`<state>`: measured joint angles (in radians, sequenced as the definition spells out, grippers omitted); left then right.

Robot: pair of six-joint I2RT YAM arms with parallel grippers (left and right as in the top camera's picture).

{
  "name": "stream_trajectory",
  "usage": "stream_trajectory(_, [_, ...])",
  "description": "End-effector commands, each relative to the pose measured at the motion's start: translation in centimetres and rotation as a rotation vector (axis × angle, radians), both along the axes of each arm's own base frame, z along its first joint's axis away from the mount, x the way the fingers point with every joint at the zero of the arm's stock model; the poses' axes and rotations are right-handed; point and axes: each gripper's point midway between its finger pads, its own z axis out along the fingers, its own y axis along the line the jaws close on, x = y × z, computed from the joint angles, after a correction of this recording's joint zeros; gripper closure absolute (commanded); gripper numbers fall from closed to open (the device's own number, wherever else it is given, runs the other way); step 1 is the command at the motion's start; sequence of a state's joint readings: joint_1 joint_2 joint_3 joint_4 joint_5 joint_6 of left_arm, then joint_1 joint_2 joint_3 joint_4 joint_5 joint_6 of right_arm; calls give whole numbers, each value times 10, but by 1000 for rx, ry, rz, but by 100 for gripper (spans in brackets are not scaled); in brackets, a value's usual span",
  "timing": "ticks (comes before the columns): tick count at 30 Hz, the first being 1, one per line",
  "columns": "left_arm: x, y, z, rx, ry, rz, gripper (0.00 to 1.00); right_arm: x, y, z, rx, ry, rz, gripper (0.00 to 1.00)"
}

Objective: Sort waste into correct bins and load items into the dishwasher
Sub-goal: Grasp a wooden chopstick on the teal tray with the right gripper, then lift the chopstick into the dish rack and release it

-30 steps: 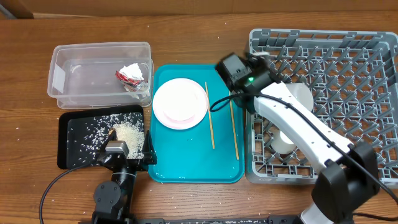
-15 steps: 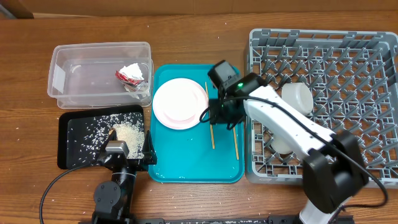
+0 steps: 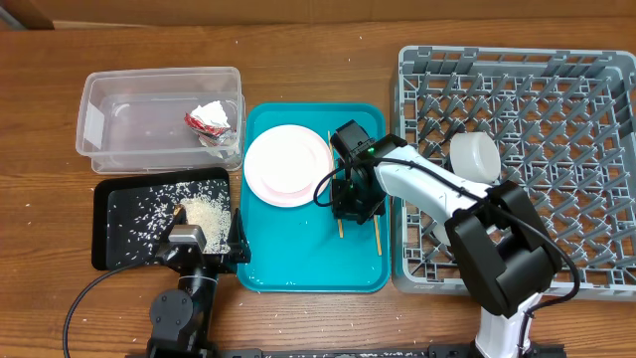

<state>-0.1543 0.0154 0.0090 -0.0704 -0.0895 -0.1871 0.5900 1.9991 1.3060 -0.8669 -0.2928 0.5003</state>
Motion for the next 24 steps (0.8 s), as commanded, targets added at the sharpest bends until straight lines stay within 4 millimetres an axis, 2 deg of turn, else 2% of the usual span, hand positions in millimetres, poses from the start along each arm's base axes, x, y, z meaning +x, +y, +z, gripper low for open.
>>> stream_trajectory(1, [0, 1, 1, -13, -9, 3, 0, -4, 0, -11, -17, 33, 4, 91])
stream_trajectory(3, [0, 1, 1, -13, -9, 4, 0, 0, 0, -5, -23, 19, 3, 96])
stream_trajectory(8, [0, 1, 1, -13, -8, 3, 0, 17, -7, 28, -70, -74, -6, 96])
stream_trajectory(10, [0, 1, 1, -13, -9, 3, 0, 26, -9, 49, -78, -133, -17, 96])
stream_trajectory(14, [0, 1, 1, -13, -9, 3, 0, 47, -22, 105, -83, -287, -83, 96])
stream_trajectory(17, [0, 1, 1, -13, -9, 4, 0, 59, -44, 141, -93, -392, -141, 96])
stream_trajectory(19, [0, 1, 1, -13, -9, 4, 0, 64, -69, 157, -134, -440, -190, 96])
stream_trajectory(22, [0, 1, 1, -13, -9, 3, 0, 70, -110, 163, -224, -457, -228, 96])
stream_trajectory(24, [0, 1, 1, -13, -8, 4, 0, 73, -127, 159, -254, -447, -188, 96])
